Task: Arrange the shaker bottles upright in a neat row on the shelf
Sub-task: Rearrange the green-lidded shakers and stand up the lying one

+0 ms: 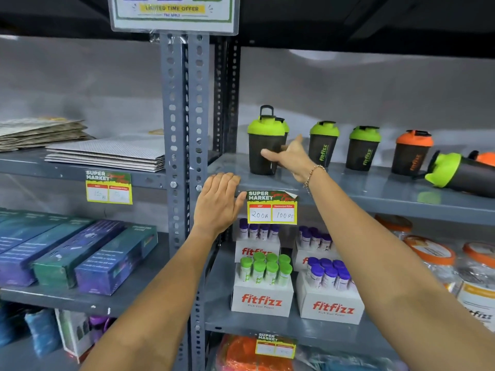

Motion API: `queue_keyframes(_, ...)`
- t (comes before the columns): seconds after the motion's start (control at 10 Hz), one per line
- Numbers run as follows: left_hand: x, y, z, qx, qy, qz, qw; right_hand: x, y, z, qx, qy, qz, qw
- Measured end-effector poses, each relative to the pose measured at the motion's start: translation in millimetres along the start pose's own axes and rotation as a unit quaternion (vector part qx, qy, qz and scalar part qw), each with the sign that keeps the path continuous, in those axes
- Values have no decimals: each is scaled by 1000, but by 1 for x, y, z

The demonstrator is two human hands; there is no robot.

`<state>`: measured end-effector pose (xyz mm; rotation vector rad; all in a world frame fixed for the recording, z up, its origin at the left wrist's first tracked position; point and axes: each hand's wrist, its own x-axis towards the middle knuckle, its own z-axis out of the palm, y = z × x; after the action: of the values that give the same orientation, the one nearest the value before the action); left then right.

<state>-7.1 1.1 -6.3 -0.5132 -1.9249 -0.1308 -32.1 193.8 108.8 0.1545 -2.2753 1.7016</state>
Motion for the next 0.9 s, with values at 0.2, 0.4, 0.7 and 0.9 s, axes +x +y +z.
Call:
queue_keyframes(0.2, 1, 2, -3, -7, -10, -8, 1000, -7, 3, 3, -9, 2, -10, 1000)
queue_keyframes(0.4, 1, 1, -2, -4, 10, 2, 1000, -10, 9, 3, 77, -5, -3, 997)
queue_keyframes(0.7, 1, 0, 2, -5, 20, 2, 1000, -13, 7, 7, -24, -32, 8, 999)
queue_keyframes(0.9, 0, 1, 1, -6, 19, 2, 1000, -13, 7, 4, -21, -39, 8, 999)
